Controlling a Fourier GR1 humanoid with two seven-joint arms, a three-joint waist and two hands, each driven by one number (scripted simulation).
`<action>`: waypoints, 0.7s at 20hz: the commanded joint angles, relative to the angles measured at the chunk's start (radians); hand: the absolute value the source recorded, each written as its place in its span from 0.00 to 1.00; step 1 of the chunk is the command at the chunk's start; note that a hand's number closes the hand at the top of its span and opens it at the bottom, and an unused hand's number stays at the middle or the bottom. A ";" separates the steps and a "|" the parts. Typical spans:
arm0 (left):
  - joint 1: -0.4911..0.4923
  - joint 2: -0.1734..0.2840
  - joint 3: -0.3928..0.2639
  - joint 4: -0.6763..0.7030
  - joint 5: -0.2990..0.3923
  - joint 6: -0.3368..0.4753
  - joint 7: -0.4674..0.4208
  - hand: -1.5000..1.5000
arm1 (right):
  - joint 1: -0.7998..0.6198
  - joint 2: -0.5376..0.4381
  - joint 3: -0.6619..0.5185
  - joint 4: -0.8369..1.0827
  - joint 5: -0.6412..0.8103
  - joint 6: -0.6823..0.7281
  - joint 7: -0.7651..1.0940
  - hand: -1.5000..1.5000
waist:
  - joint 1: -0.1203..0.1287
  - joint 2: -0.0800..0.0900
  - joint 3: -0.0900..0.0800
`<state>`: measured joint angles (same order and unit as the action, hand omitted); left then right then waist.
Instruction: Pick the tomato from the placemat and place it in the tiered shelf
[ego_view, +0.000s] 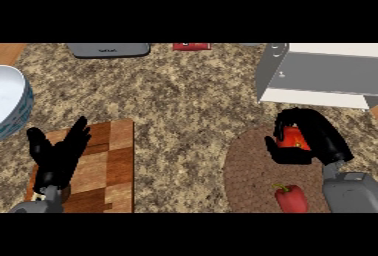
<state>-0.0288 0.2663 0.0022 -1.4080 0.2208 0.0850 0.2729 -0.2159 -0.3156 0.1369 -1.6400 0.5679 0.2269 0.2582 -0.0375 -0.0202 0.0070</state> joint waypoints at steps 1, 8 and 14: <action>0.059 -0.020 -0.018 0.014 -0.005 0.000 0.010 0.50 | -0.018 -0.043 -0.082 -0.264 -0.030 0.032 0.147 1.00 | 0.001 0.005 -0.010; 0.022 -0.007 0.003 0.032 0.000 -0.016 0.011 0.50 | -0.143 -0.110 -0.265 -0.564 -0.124 0.169 0.494 1.00 | 0.013 0.012 -0.009; 0.037 -0.028 -0.008 0.080 -0.027 -0.031 -0.063 0.50 | -0.393 -0.212 -0.436 -0.534 -0.307 0.280 0.723 1.00 | 0.027 0.016 -0.009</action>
<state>-0.0363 0.2551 -0.0011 -1.4076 0.2043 0.0691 0.2535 -0.4885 -0.4587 -0.1798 -2.1767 0.3637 0.4411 0.8693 -0.0169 -0.0135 0.0063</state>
